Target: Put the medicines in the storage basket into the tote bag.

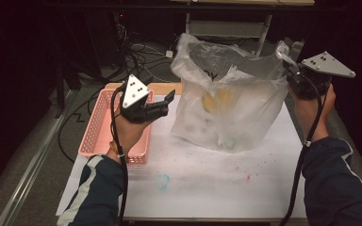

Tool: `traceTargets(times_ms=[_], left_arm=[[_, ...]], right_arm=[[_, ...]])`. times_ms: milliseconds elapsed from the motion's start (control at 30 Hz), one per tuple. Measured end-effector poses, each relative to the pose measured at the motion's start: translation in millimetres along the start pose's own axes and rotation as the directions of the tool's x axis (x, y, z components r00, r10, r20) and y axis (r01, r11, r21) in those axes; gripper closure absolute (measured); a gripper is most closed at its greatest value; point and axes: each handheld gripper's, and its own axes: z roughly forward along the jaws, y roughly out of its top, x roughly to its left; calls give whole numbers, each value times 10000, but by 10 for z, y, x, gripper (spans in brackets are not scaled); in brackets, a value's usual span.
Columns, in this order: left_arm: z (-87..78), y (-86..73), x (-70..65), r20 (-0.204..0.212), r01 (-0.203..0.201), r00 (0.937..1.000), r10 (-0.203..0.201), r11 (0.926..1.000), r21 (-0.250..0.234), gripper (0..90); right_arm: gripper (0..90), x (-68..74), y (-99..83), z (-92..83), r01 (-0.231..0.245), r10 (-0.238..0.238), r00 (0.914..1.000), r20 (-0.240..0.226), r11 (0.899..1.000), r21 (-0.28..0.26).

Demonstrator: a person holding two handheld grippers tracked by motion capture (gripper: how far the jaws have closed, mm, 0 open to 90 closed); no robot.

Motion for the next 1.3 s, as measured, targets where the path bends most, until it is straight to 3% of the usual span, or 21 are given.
traceTargets(times_ms=[67,167,267,333,533,667,833,933,1133,1300], left_arm=[[-20,-69,-85,70,-66,10000,67,9998,-194,209],[18,-189,-282,18,-900,9959,900,9959,-45,209],[66,-293,-399,197,-972,9951,970,9952,83,209],[117,-363,-458,318,-1020,9944,1009,9942,332,209],[235,-492,-581,402,-1243,9918,1211,9882,895,210],[271,-518,-624,512,-1336,9903,1290,9861,988,211],[294,-568,-611,572,-1309,9905,1248,9840,1209,212],[278,-597,-609,573,-1417,9891,1354,9817,1270,210],[173,-638,-585,540,-1692,9850,1637,9779,1230,209],[11,-718,-579,634,-2067,9777,2000,9699,1288,174]], right_arm=[[891,8,-25,-2,-100,100,9999,-61,9999,-54],[784,57,-48,-10,23,-23,10000,38,9999,-152],[659,90,-57,-41,84,-75,9998,159,9985,-535],[578,116,-44,-73,333,-291,9976,623,9972,-675],[444,131,36,-196,483,-425,9982,412,9869,-1539],[359,125,68,-267,206,-221,9997,-64,9846,-1734],[292,204,98,-401,573,-649,9975,-280,9740,-2191],[274,260,99,-496,409,-558,9969,-549,9695,-2415],[273,403,-50,-611,453,-723,9923,-1001,9675,-2487],[268,483,-199,-688,399,-764,9864,-1457,9703,-2388]])
